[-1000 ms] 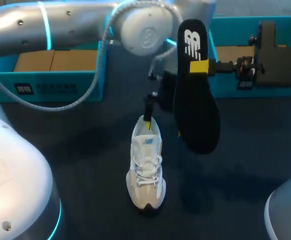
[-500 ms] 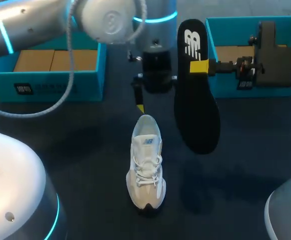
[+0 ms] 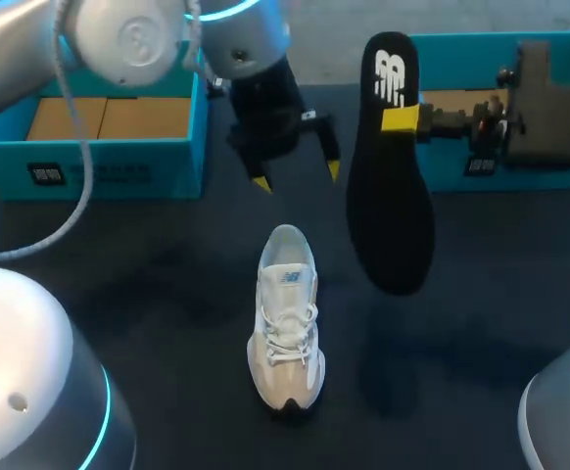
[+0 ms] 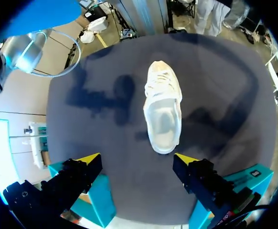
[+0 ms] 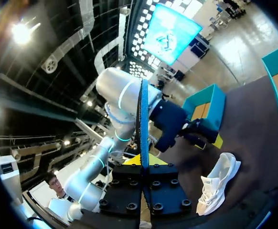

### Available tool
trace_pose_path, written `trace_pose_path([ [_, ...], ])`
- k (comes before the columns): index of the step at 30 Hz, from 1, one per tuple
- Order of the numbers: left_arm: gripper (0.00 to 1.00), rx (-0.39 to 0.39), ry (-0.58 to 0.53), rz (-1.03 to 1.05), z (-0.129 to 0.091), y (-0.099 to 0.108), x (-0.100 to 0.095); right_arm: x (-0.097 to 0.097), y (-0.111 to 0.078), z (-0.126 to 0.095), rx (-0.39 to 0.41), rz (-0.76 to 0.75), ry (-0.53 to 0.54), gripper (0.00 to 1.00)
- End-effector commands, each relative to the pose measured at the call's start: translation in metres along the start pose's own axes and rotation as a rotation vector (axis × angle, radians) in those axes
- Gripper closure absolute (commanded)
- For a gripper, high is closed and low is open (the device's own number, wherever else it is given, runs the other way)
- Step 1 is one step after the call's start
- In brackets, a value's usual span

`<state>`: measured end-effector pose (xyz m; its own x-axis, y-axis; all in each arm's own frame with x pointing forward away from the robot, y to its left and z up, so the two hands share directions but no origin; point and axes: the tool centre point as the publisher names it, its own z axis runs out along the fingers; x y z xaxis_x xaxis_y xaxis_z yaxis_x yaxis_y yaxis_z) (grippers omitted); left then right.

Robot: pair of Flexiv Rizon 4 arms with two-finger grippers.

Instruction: Take the shoe out of the shoebox, open the shoe tongue, remove and reinsert the insole, then place the shoe into the shoebox

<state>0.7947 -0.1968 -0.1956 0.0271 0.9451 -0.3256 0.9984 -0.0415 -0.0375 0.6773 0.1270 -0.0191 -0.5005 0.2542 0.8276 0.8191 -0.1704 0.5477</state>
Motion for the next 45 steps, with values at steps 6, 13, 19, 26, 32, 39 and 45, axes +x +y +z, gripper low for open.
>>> trace_pose_path([
  [6,0.0,-0.08,-0.285,0.074,-0.028,-0.011,0.011,-0.017,0.036,-0.003,-0.016,0.077,-0.034,1.0],
  [13,0.0,-0.08,-0.285,0.074,-0.028,-0.011,0.011,-0.036,0.062,-0.01,0.006,0.161,-0.066,1.0],
  [19,0.0,-0.08,-0.285,0.074,-0.028,-0.011,0.011,-0.057,0.086,-0.014,0.014,0.209,-0.08,1.0],
  [26,0.0,-0.08,-0.285,0.074,-0.028,-0.011,0.011,-0.076,0.108,-0.01,-0.009,0.294,-0.083,1.0],
  [32,0.0,-0.123,-0.445,0.042,-0.037,-0.017,0.011,-0.089,0.117,0.003,-0.009,0.358,-0.06,1.0],
  [39,0.0,-0.247,-0.671,0.033,-0.07,-0.011,0.007,-0.098,0.122,0.013,-0.016,0.404,-0.059,1.0],
  [45,0.0,-0.306,-0.796,0.061,-0.096,-0.009,0.001,-0.098,0.121,0.017,-0.034,0.455,-0.037,1.0],
])
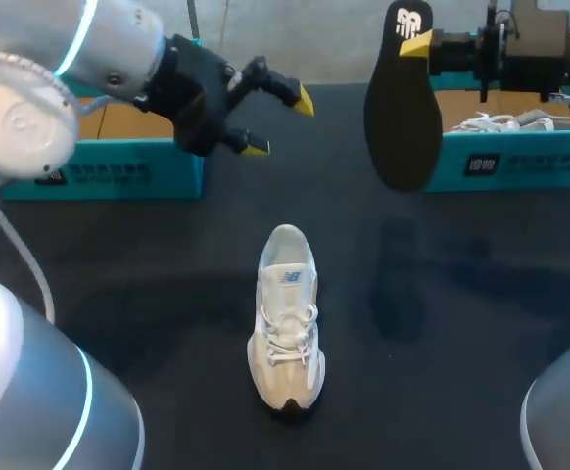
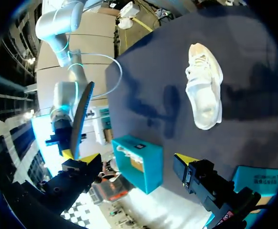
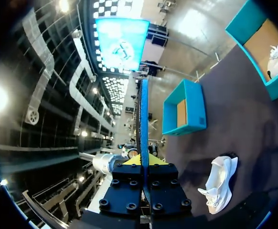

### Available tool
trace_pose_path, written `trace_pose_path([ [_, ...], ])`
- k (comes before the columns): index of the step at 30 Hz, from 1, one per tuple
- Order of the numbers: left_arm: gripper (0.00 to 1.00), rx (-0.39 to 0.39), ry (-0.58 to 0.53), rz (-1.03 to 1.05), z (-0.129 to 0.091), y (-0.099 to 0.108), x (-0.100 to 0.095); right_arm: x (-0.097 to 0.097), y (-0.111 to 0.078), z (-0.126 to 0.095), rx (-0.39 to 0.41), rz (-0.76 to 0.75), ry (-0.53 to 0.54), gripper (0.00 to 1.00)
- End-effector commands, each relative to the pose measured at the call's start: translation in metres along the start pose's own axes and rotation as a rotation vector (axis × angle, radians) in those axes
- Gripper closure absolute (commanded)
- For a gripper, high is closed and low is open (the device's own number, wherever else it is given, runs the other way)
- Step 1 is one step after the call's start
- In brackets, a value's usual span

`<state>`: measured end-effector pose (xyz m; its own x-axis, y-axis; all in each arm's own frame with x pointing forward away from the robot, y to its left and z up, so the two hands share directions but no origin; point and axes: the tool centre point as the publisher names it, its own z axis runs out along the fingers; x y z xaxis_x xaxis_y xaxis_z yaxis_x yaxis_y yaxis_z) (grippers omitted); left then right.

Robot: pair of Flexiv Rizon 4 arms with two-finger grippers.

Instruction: Take the shoe out of the shoebox, open the shoe tongue, remove and reinsert the insole, then place the shoe into the shoebox

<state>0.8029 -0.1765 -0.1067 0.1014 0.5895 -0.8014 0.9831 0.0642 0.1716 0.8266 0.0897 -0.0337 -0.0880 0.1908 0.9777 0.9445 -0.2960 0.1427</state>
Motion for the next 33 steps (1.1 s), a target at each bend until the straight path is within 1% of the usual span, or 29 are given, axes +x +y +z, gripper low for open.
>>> trace_pose_path([
  [1,0.0,-0.073,-0.201,0.026,-0.014,-0.01,0.001,-0.001,0.0,0.009,-0.005,0.014,0.011,1.0],
  [5,0.0,-0.084,-0.267,0.051,-0.02,-0.007,-0.011,0.001,-0.004,0.011,-0.006,0.024,0.019,1.0],
  [10,0.0,-0.091,-0.325,0.097,-0.021,-0.006,-0.027,0.003,-0.011,0.016,0.002,0.056,0.038,1.0],
  [16,0.0,-0.116,-0.423,0.137,-0.024,-0.006,-0.041,0.004,-0.014,0.028,0.015,0.104,0.071,1.0],
  [22,0.0,-0.097,-0.488,0.129,-0.02,-0.007,-0.048,0.008,-0.014,0.043,0.033,0.112,0.084,1.0],
  [28,0.0,-0.071,-0.537,0.129,-0.015,-0.012,-0.057,0.008,-0.012,0.058,0.06,0.112,0.073,1.0],
  [30,0.05,-0.065,-0.548,0.133,-0.014,-0.014,-0.06,0.006,-0.012,0.063,0.066,0.117,0.069,1.0],
  [32,0.08,-0.06,-0.57,0.129,-0.012,-0.015,-0.062,0.004,-0.012,0.068,0.073,0.123,0.064,1.0],
  [33,0.11,-0.06,-0.573,0.127,-0.011,-0.015,-0.063,0.004,-0.013,0.071,0.074,0.125,0.064,1.0],
])
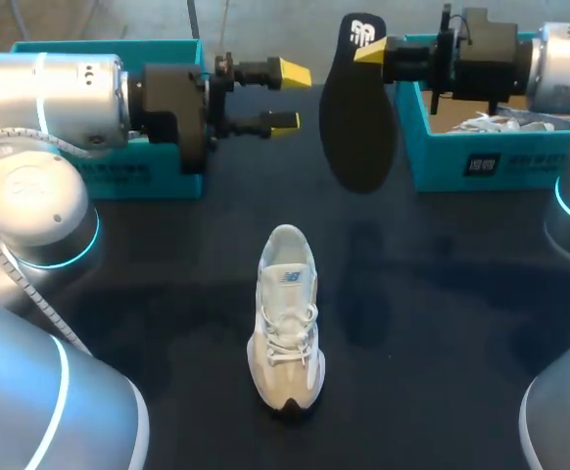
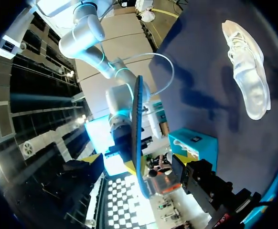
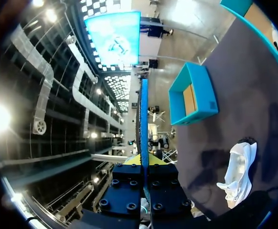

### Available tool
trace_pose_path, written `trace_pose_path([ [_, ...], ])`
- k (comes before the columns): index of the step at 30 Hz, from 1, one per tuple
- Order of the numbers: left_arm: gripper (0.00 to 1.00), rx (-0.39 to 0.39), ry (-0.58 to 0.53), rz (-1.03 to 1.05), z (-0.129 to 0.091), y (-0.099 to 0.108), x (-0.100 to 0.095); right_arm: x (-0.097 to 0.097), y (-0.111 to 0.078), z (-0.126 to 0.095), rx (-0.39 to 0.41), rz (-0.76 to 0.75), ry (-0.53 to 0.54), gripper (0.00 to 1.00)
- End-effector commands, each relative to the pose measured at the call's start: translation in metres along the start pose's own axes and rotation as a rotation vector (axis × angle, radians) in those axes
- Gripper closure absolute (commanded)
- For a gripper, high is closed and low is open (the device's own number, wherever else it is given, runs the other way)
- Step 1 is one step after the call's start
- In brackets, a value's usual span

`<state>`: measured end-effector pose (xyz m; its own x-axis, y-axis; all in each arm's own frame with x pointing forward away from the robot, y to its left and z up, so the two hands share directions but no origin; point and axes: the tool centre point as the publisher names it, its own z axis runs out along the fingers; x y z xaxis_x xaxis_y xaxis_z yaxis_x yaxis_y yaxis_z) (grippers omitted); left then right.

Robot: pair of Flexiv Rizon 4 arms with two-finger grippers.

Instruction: Take the shoe out of the shoebox, open the shoe tongue, remove and reinsert the insole, then place the shoe into the shoebox

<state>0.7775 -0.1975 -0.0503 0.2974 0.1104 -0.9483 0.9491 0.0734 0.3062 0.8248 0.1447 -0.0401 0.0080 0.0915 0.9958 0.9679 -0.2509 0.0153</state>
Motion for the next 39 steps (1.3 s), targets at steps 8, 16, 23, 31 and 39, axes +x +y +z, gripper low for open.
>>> trace_pose_path([
  [8,0.54,-0.015,-0.079,-0.015,0.015,0.004,0.002,-0.004,0.002,0.028,0.018,0.013,-0.005,1.0],
  [16,0.8,-0.011,-0.107,-0.033,0.021,0.007,0.003,-0.004,-0.002,0.029,0.021,0.017,0.001,1.0],
  [23,0.93,0.003,-0.117,-0.041,0.029,0.011,0.006,-0.004,-0.004,0.032,0.025,0.02,0.008,1.0],
  [31,1.0,0.002,-0.129,-0.064,0.033,0.015,0.01,-0.002,-0.009,0.027,-0.008,-0.004,0.015,0.1],
  [39,1.0,0.005,-0.139,-0.079,0.025,0.011,0.008,-0.005,-0.004,0.004,-0.075,-0.061,0.015,0.0],
])
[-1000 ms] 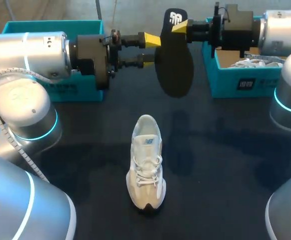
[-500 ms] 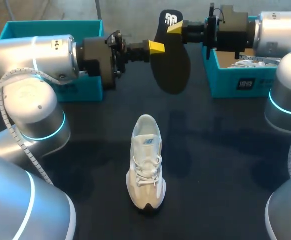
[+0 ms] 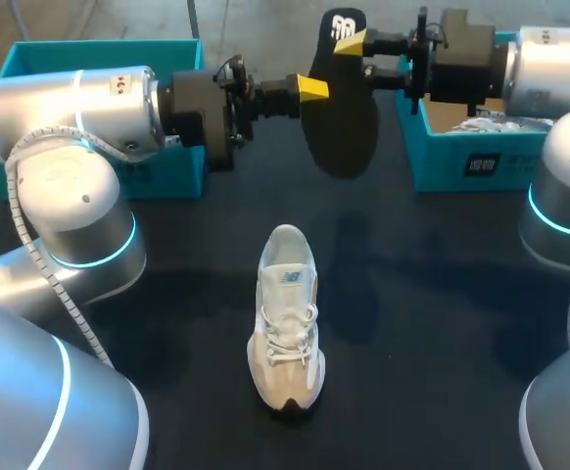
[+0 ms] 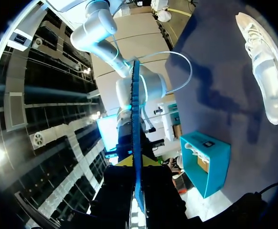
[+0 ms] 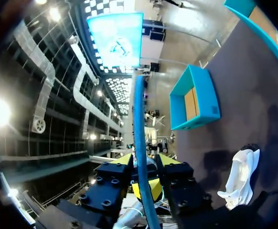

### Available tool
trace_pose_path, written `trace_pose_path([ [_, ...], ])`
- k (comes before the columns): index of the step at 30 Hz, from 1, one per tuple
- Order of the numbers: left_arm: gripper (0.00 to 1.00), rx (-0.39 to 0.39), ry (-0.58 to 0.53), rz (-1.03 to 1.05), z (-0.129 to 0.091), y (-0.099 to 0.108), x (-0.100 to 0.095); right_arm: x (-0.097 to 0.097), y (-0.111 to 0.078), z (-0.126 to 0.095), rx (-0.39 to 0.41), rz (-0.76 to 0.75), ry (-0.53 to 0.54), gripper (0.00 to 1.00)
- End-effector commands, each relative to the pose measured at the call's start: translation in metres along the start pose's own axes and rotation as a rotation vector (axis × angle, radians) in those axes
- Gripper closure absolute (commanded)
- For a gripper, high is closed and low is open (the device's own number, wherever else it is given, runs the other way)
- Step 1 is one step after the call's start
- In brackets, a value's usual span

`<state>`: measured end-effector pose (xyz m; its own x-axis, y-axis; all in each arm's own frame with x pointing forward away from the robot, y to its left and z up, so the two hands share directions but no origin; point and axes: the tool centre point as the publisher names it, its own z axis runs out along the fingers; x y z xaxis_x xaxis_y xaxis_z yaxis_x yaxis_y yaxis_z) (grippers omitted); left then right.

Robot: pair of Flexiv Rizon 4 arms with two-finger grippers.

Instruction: Take the shoe out of the shoebox, open the shoe tongue, remove and reinsert the insole, then place the shoe into the shoebox

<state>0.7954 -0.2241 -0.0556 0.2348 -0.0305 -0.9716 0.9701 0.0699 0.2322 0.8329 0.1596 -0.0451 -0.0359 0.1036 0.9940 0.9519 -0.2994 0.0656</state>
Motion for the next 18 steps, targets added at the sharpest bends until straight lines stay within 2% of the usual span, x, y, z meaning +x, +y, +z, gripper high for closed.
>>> trace_pose_path([
  [1,1.0,-0.004,-0.007,-0.009,-0.006,-0.002,0.001,-0.002,-0.008,-0.017,-0.017,-0.017,0.013,0.0],
  [11,1.0,-0.006,-0.003,-0.051,-0.026,-0.003,0.006,-0.006,-0.019,-0.045,0.029,-0.068,0.011,0.0],
  [18,1.0,0.039,-0.001,-0.065,-0.037,0.0,0.009,-0.004,-0.028,-0.062,0.064,-0.108,0.025,0.0],
])
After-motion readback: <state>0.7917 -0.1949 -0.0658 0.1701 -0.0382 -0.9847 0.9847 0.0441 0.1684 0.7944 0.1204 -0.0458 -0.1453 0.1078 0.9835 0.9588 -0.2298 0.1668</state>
